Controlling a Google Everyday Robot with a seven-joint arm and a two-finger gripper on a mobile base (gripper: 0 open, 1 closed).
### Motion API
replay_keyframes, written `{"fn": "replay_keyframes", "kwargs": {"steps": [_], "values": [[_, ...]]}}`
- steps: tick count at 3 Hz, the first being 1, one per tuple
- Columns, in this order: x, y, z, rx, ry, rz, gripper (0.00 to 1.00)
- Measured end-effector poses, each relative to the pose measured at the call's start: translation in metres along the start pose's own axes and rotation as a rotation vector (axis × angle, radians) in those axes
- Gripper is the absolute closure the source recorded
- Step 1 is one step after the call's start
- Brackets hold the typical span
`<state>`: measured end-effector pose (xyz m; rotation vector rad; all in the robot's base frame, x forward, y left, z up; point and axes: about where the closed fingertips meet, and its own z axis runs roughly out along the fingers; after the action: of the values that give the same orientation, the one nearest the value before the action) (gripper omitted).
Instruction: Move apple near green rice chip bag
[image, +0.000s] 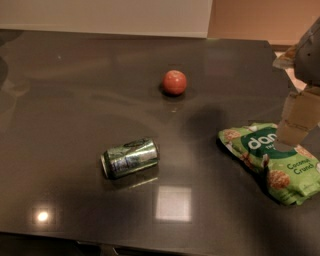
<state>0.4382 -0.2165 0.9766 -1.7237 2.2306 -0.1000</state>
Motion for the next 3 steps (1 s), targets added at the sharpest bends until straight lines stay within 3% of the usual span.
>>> {"fn": "replay_keyframes", "kwargs": {"steps": [1, 3], "values": [[-0.003, -0.007, 0.0, 0.003, -0.007, 0.001, 0.0], [-0.032, -0.063, 0.033, -0.002, -0.057, 0.035, 0.0]]}}
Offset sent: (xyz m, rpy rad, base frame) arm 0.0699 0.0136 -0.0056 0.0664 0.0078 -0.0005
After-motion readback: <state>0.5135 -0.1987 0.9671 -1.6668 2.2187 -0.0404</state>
